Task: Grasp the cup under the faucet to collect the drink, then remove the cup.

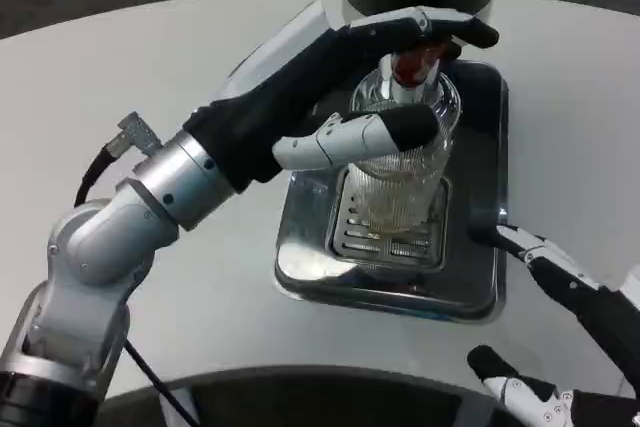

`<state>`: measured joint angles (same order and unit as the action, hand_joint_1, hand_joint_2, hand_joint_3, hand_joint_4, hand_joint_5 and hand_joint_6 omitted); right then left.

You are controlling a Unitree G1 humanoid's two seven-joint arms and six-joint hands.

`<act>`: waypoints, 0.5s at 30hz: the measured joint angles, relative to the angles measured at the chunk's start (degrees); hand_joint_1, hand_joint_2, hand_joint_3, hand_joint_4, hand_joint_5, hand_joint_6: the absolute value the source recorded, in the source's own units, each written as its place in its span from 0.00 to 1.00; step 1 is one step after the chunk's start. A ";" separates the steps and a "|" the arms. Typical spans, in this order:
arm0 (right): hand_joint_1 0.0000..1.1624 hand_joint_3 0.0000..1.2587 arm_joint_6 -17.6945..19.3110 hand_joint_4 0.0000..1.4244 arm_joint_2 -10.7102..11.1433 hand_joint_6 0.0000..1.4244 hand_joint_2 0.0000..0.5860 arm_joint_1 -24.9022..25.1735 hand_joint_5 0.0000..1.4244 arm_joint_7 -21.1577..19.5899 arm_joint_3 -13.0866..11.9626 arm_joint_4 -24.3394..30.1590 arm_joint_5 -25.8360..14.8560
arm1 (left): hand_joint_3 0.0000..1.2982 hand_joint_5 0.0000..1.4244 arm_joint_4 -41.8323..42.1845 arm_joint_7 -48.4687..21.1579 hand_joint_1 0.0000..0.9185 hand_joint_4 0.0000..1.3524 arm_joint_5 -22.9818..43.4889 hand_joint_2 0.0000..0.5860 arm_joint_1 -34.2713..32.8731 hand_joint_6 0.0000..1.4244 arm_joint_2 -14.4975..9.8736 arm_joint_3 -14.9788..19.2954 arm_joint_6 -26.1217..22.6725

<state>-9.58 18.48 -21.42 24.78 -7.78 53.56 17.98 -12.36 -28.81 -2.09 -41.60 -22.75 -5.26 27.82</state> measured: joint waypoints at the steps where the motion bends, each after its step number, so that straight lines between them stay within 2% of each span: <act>1: 0.80 0.10 -0.02 0.05 0.00 0.08 0.53 0.61 0.02 -0.29 0.12 -0.56 -0.12 | 0.26 0.18 0.01 0.06 0.00 0.14 0.00 0.08 0.04 0.13 -0.08 -0.03 0.08; 5: 0.84 0.10 0.16 0.05 -0.36 0.11 0.40 3.12 0.04 -2.22 0.73 -3.93 -0.72 | 0.26 0.18 0.03 0.27 0.00 0.14 -0.36 0.08 0.08 0.13 -0.45 -0.14 0.45; 8: 0.84 0.09 0.44 0.06 -0.77 0.12 0.35 5.10 0.04 -4.22 1.45 -6.83 -0.68 | 0.26 0.18 0.02 0.56 0.00 0.14 -0.52 0.08 0.12 0.13 -0.52 -0.22 0.72; 15: 0.85 0.09 2.31 0.06 -3.44 0.13 0.31 10.21 0.05 -9.97 2.75 -14.02 -1.26 | 0.26 0.18 -0.27 0.92 0.00 0.14 -0.87 0.09 0.15 0.13 -0.78 -0.38 1.68</act>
<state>-7.27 15.05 -11.21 14.81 -5.03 39.54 16.72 -12.63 -27.89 -2.96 -41.45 -23.53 -5.63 29.51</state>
